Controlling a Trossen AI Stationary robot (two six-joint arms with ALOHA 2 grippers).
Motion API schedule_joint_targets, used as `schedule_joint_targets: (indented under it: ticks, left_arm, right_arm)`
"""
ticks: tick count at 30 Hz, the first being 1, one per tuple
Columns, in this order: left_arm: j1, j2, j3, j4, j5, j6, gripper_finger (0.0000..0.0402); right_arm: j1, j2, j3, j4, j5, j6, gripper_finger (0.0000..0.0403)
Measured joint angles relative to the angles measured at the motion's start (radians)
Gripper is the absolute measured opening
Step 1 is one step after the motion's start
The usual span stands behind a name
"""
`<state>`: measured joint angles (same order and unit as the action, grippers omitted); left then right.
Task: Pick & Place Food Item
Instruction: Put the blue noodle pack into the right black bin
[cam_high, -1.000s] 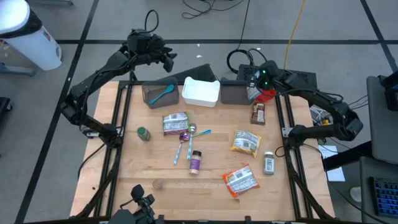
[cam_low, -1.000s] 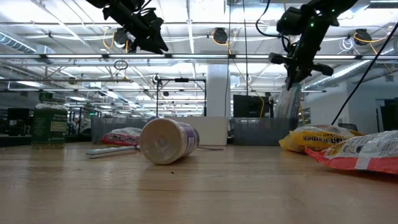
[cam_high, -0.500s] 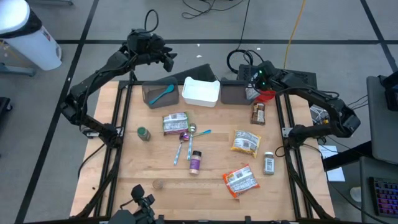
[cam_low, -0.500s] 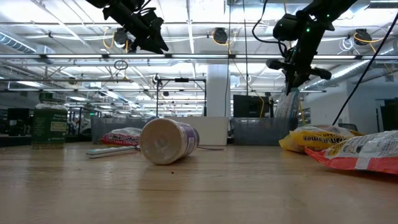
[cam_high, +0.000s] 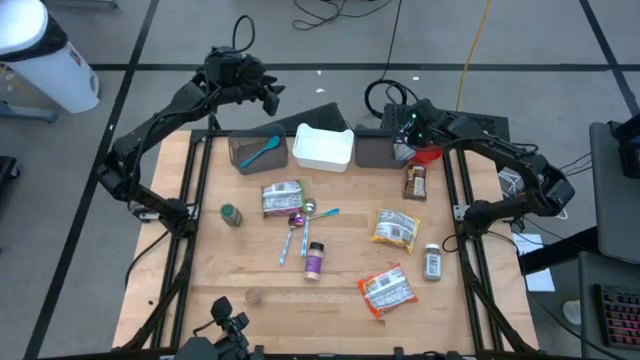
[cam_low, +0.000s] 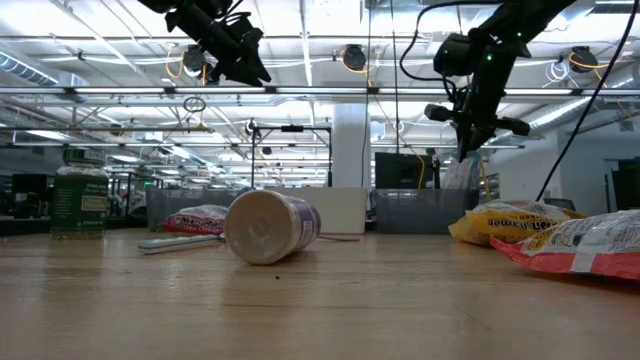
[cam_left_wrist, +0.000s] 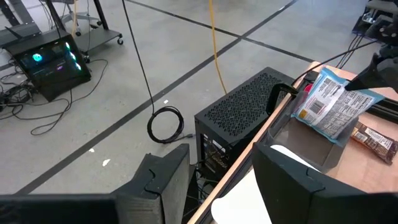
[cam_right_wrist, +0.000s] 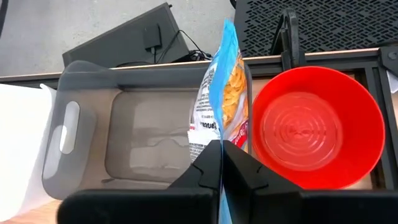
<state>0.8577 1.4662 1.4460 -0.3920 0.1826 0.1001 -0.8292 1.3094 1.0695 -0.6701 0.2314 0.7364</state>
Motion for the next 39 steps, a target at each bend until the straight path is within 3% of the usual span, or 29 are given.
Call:
schedule_joint_targets:
  ticks: [39]
  left_arm:
    - [0.000,0.000,0.000,0.000,0.000,0.000,0.0184]
  right_arm:
    - [-0.016,0.000,0.000,0.000,0.000,-0.027,0.0000]
